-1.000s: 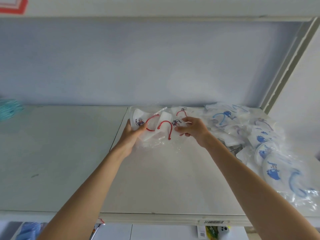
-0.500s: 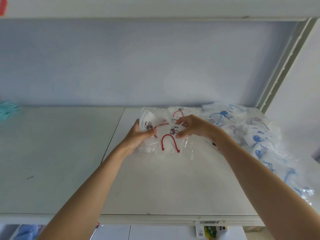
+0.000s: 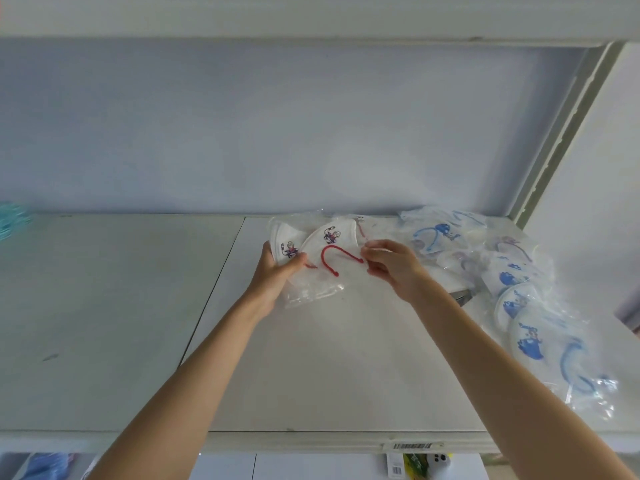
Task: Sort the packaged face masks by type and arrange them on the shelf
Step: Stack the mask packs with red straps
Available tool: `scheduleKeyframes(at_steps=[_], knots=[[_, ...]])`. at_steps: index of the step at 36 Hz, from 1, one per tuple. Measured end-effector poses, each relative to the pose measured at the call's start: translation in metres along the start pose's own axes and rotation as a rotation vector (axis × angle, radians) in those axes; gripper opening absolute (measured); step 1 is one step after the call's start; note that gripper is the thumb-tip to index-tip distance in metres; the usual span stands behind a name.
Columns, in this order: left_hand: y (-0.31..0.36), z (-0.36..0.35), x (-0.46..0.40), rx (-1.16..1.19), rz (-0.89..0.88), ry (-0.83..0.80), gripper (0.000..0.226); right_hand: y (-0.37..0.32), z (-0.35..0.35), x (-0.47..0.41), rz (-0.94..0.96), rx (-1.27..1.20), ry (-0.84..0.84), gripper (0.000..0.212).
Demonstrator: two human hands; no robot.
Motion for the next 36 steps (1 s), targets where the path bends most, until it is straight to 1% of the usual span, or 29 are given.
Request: scheduleKeyframes(at_steps=[4, 8, 10, 13, 15, 16, 19, 20, 22, 23, 24, 25, 27, 28, 30, 32, 34, 36], knots=[[-0.002, 0.009, -0.002, -0.003, 0.019, -0.067, 0.043, -0.023, 0.008, -0.003, 0.161, 0.252, 0.027, 0.018], [-0.004, 0.017, -0.002, -0.037, 0.073, -0.111, 0.045, -0.042, 0.011, -0.008, 0.242, 0.49, -0.108, 0.012], [0.001, 0.012, 0.001, -0.033, 0.092, -0.139, 0.039, -0.044, 0.003, -0.009, 0.264, 0.6, -0.157, 0.013], [0.009, -0.001, 0.009, -0.02, 0.109, -0.196, 0.031, -0.041, -0.013, -0.013, 0.309, 0.68, -0.161, 0.014], [0.011, -0.007, 0.012, -0.011, 0.11, -0.219, 0.041, -0.033, -0.02, -0.017, 0.324, 0.725, -0.135, 0.012], [0.01, -0.011, 0.013, -0.003, 0.109, -0.228, 0.045, -0.028, -0.023, -0.018, 0.33, 0.709, -0.117, 0.012], [0.006, -0.015, 0.014, -0.001, 0.073, -0.218, 0.041, -0.017, -0.028, -0.018, 0.363, 0.616, -0.007, 0.018], [0.004, -0.015, 0.013, -0.002, 0.063, -0.205, 0.042, -0.014, -0.028, -0.016, 0.363, 0.611, 0.047, 0.024], [0.002, -0.012, 0.011, 0.0, 0.048, -0.168, 0.05, -0.001, -0.027, -0.015, 0.334, 0.567, 0.124, 0.047], [0.001, -0.01, 0.009, -0.005, 0.042, -0.148, 0.053, 0.007, -0.026, -0.016, 0.296, 0.498, 0.131, 0.056], [0.002, -0.01, 0.008, -0.015, 0.037, -0.135, 0.055, 0.014, -0.028, -0.014, 0.248, 0.423, 0.115, 0.061], [0.002, -0.01, 0.008, -0.023, 0.036, -0.126, 0.054, 0.023, -0.031, -0.014, 0.205, 0.349, 0.087, 0.061], [0.003, -0.015, 0.006, -0.013, 0.047, -0.127, 0.052, 0.034, -0.042, -0.008, 0.125, 0.225, 0.005, 0.054], [0.003, -0.018, 0.006, 0.0, 0.062, -0.13, 0.051, 0.039, -0.048, -0.006, 0.115, 0.197, -0.017, 0.05], [0.005, -0.021, 0.005, 0.031, 0.089, -0.132, 0.048, 0.045, -0.055, -0.006, 0.118, 0.186, -0.008, 0.047], [0.005, -0.022, 0.002, 0.021, 0.09, -0.112, 0.04, 0.049, -0.056, -0.011, 0.113, 0.179, -0.004, 0.046], [0.003, -0.018, -0.001, 0.0, 0.077, -0.074, 0.036, 0.048, -0.054, -0.015, 0.098, 0.132, -0.054, 0.046], [0.001, -0.012, -0.006, 0.007, 0.078, -0.022, 0.035, 0.042, -0.05, -0.026, 0.124, 0.188, -0.077, 0.049]])
Point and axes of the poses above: each hand's wrist, its own x-axis away from the middle knuckle, its own z-axis out of the back of the hand, y = z × x, the point moved 1 cm from there along -x, towards the middle knuckle, and after that the axes turned 10 degrees about -x, right-handed, at the moved point
